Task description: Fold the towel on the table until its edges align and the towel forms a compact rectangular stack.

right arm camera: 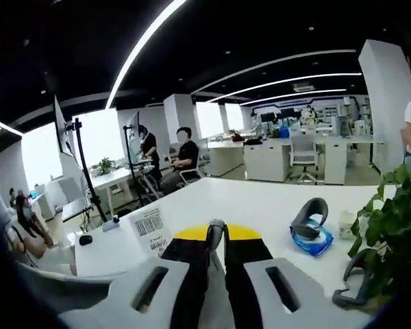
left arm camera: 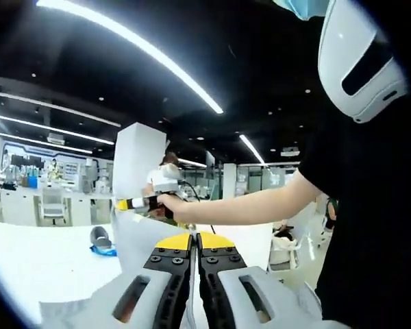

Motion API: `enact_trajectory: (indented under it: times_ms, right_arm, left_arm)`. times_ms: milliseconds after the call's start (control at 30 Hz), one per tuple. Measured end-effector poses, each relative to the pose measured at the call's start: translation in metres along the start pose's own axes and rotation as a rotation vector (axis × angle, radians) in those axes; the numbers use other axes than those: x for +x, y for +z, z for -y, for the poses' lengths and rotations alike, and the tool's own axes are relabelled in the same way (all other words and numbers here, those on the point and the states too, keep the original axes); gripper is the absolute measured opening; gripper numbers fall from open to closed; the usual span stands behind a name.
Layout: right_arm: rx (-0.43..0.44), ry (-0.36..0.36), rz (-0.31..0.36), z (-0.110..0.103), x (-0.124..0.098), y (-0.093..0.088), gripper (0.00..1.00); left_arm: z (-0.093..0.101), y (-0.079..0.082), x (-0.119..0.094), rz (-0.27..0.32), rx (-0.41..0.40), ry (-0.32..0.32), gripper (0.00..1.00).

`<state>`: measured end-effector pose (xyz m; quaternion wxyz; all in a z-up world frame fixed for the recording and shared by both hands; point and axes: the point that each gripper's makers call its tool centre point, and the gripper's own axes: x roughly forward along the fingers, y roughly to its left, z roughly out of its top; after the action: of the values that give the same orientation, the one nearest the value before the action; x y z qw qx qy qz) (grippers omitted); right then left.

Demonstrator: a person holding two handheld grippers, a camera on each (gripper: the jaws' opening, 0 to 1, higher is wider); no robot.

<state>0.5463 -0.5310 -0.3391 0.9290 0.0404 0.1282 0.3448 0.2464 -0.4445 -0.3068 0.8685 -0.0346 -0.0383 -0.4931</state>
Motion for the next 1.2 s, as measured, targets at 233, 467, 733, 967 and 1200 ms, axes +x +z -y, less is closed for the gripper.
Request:
enact_trajectory:
  times_ms: [233,467,733,967,1200]
  right_arm:
    - [-0.010,0.017,-0.060,-0.021,0.024,-0.015,0.04]
    - [0.011,0.020,-0.098,-0.029,0.039,-0.031,0.04]
    - [0.027,0.010,-0.111,-0.035,0.042,-0.034,0.04]
    - [0.040,0.007,-0.113,-0.040,0.043,-0.037,0.04]
    - [0.060,-0.001,-0.122,-0.044,0.048,-0.042,0.03]
  left_arm:
    - [-0.014,-0.023,-0.026,-0.111,0.051,0.011,0.02]
    - [-0.024,-0.038,-0.044,-0.152,-0.011,0.012,0.02]
    - [-0.030,-0.047,-0.059,-0.154,-0.069,0.023,0.02]
    - [-0.030,-0.060,-0.069,-0.195,-0.083,0.024,0.01]
    - [-0.027,-0.069,-0.074,-0.228,-0.047,-0.002,0.01]
